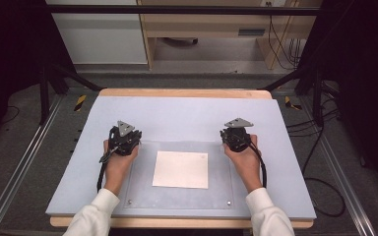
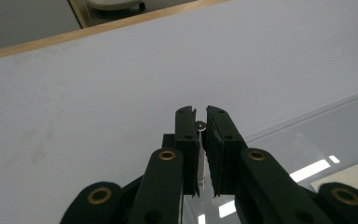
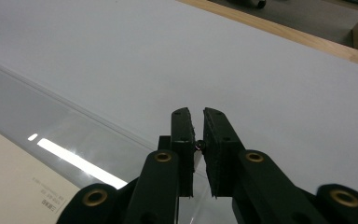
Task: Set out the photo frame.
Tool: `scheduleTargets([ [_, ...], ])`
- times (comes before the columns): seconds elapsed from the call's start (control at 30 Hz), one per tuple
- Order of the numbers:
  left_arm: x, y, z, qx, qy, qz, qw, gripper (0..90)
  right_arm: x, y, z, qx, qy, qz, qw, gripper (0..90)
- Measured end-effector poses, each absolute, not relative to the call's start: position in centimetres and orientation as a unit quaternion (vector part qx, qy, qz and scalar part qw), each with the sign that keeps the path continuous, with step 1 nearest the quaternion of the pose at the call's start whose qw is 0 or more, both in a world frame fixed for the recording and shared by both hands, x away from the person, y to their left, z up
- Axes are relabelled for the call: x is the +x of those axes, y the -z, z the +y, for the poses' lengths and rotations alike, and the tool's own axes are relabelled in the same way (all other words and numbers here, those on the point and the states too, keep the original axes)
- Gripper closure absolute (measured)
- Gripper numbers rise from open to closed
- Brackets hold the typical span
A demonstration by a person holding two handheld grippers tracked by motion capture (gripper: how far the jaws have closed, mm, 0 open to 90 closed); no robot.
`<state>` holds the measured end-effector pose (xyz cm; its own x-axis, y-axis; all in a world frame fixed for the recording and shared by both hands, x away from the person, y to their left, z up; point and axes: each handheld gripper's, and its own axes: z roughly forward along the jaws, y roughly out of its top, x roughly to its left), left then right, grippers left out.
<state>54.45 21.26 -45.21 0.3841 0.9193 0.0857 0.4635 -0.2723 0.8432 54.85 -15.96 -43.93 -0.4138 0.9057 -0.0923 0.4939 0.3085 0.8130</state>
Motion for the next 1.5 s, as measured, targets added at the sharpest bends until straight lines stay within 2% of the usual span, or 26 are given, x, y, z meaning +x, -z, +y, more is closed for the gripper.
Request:
scheduleTargets([
  [0.2,54.7,45.5,21.3,0.735,-0.292,0.475,0.386,83.2,55.0,44.3,-16.1,0.462,-0.362,0.760,0.278,80.8],
  [0.27,54.7,45.4,21.4,0.735,-0.287,0.476,0.388,84.2,54.9,44.5,-16.3,0.463,-0.367,0.757,0.277,84.6],
  [0.4,54.7,45.4,21.4,0.738,-0.285,0.476,0.385,84.6,55.0,44.4,-16.3,0.463,-0.368,0.758,0.273,85.4],
  [0.9,56.7,43.9,21.5,0.776,-0.232,0.478,0.338,85.1,56.7,43.3,-16.3,0.493,-0.335,0.773,0.218,86.2],
  [1.5,58.6,43.3,21.9,0.788,-0.185,0.487,0.329,85.1,58.8,42.8,-16.7,0.516,-0.331,0.772,0.166,86.2],
])
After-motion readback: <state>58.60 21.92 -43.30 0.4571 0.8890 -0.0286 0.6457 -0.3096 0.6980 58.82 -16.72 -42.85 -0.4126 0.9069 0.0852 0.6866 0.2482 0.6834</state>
